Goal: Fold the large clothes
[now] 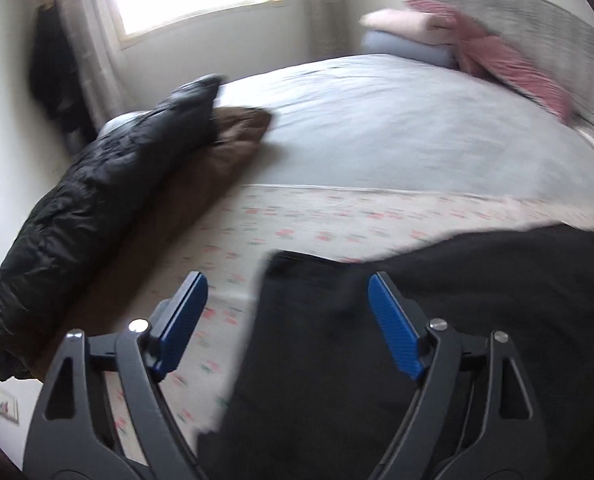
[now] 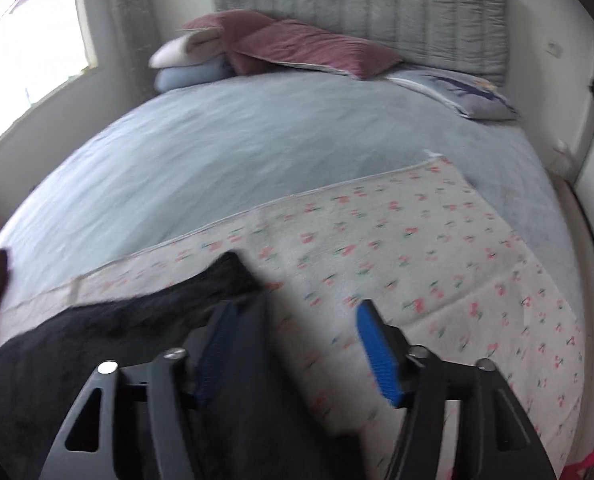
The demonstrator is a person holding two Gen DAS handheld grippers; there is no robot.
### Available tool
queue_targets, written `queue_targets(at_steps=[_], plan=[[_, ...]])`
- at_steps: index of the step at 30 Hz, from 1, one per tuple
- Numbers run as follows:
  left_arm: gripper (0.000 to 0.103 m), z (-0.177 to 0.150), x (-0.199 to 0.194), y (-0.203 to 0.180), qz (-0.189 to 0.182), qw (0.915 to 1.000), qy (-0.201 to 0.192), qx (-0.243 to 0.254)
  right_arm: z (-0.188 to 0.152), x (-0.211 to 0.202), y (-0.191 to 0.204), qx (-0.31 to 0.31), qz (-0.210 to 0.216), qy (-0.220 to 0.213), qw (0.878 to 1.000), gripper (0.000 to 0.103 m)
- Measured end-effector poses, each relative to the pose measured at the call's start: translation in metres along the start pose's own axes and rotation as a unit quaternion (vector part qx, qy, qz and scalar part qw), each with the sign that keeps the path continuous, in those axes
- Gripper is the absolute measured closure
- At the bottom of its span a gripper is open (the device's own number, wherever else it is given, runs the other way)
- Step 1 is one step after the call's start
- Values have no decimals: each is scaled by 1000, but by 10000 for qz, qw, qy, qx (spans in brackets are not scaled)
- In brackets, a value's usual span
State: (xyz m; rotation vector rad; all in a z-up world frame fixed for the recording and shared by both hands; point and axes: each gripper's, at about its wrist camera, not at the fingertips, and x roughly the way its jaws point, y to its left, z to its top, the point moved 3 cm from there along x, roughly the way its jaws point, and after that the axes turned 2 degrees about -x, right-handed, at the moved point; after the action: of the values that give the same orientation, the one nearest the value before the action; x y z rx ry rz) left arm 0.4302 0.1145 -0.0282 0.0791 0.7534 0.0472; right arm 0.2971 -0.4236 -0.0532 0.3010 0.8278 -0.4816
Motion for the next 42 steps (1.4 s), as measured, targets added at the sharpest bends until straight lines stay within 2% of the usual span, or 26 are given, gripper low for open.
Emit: queue_targets(at_steps=[2,4,7,9,11,12,13,15,17,20,23,25,28,30,33,36,42], plan=[[16,-18,-35,-30,-614,9980,-37,117,-21,-17,32,-111,521,58,9986,26],[15,-38,-57,-49,-965,9951,-107,170,-53,-34,61,-319,950,215,9947,23],[12,-84,-87,-56,-1090,9933,-195,344,-100,-45,87,-901,1230,577,9866,22],[10,-114,-90,-52,-1018,9937,-16,478,-123,-46,85,-1142,1080,710,9850,22],[10,-140,-85,-39,-607,9955,294,670,-146,-45,69,-1108,820,802,9872,22],[10,-147,-86,-31,-521,9958,328,678,-153,-49,61,-1060,871,749,9877,21],[10,-154,-89,-18,-449,9971,227,563,-156,-55,52,-989,924,615,9889,22],[9,-163,-98,1,-313,9991,27,286,-159,-65,34,-841,734,478,9926,22],[9,-169,-107,13,-324,9995,-12,39,-163,-74,22,-600,660,358,9954,22],[9,-172,-123,18,-140,9999,6,-39,-172,-89,7,-183,701,225,9971,22],[9,-173,-147,9,-99,9999,-40,113,-177,-109,16,-503,67,233,9984,21],[9,-175,-162,-1,-204,9994,-212,171,-182,-126,22,-762,-148,119,9969,17],[9,-177,-177,-17,-435,9989,-155,112,-195,-148,29,-936,-209,108,9953,15],[9,-179,-180,-27,-558,9984,66,-107,-198,-153,31,-976,-141,143,9950,14],[9,-190,-185,-45,-942,9923,477,-642,-203,-167,37,-1005,-55,123,9948,14],[9,-203,-188,-66,-798,9915,719,-729,-206,-179,45,-1081,-89,48,9941,14],[9,-224,-196,-90,-622,9922,965,-494,-228,-196,65,-1371,-79,37,9905,14]])
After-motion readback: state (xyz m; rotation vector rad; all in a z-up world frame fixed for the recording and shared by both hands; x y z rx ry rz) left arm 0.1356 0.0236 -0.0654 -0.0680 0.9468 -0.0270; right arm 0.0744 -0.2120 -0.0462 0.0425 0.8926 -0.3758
